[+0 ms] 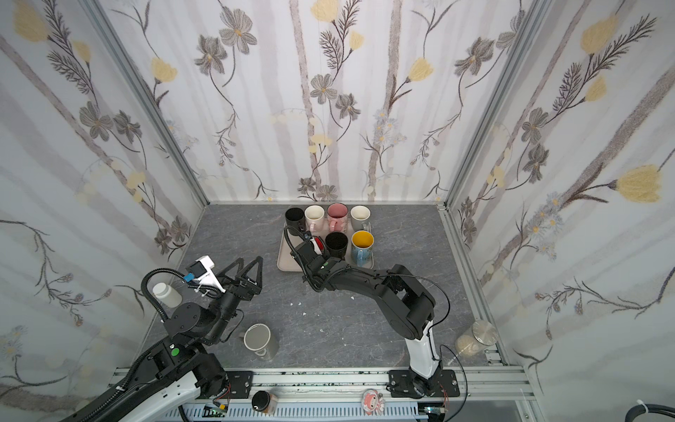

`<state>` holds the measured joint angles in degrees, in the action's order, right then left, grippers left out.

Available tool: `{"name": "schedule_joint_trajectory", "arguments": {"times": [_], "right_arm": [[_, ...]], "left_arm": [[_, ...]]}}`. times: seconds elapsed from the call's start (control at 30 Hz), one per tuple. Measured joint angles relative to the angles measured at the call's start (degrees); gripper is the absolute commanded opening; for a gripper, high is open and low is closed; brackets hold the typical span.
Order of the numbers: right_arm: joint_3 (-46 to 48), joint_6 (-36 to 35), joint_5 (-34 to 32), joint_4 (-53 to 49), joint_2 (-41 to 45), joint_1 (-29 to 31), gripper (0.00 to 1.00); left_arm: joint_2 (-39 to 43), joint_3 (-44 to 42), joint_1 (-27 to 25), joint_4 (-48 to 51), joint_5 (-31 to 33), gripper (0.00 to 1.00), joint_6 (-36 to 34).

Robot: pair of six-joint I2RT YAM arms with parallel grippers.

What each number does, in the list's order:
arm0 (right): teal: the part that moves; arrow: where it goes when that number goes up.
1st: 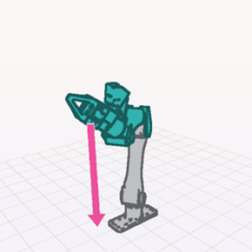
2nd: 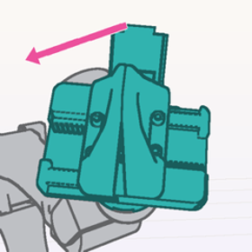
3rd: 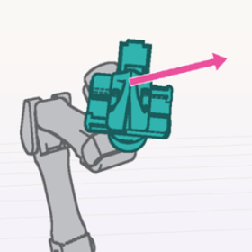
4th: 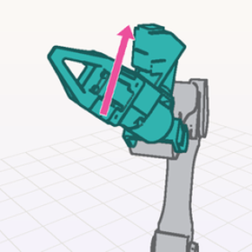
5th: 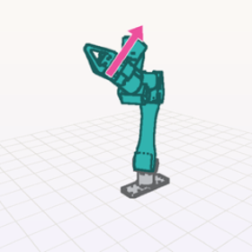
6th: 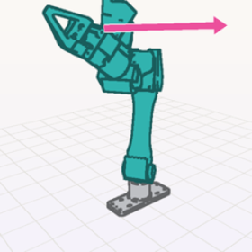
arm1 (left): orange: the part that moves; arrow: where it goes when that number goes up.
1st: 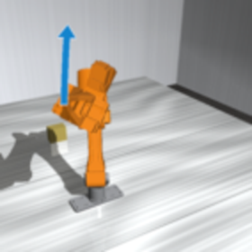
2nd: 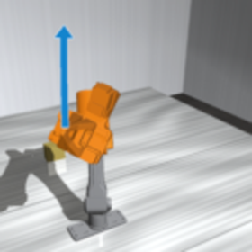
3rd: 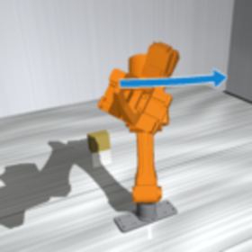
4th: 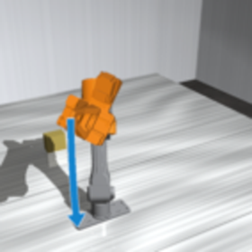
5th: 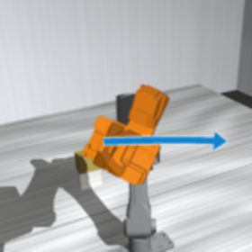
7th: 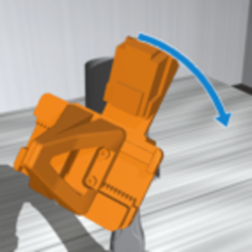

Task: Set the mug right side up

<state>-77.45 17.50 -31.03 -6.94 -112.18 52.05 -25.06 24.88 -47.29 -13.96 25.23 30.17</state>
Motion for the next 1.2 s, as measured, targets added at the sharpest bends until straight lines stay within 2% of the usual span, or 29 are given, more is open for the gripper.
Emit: {"name": "schedule_joint_trajectory", "arguments": {"times": [0.13,0.43,0.7,0.73,0.77,0.93,1.07,1.2], "right_arm": [[1.0,0.9,-0.4,1.0,0.0,0.0,0.15],[4.9,3.1,-0.2,2.8,2.4,0.2,0.53],[8.9,3.2,1.7,6.3,10.7,1.6,0.69],[10.1,3.2,2.8,7.1,12.7,1.7,0.73],[11.4,3.1,4.0,8.0,14.5,1.8,0.98],[18.0,-0.3,17.9,12.8,24.0,3.0,1.00],[19.0,-3.9,28.4,14.0,25.2,7.8,1.00],[19.1,-6.8,33.5,13.9,24.4,13.9,1.00]], "left_arm": [[0.0,0.0,0.0,0.6,0.1,1.00,0.0],[0.0,0.0,0.0,1.1,0.2,1.00,0.0],[-0.2,1.1,0.0,3.8,1.0,1.00,0.5],[-0.2,1.5,0.0,4.5,1.3,1.00,0.5],[-0.2,1.9,0.0,5.0,1.5,1.00,0.5],[0.9,3.7,0.0,8.0,2.7,1.00,0.5],[2.1,4.0,0.0,9.5,4.0,1.00,0.5],[3.0,4.8,0.0,11.2,5.7,1.00,0.5]]}}
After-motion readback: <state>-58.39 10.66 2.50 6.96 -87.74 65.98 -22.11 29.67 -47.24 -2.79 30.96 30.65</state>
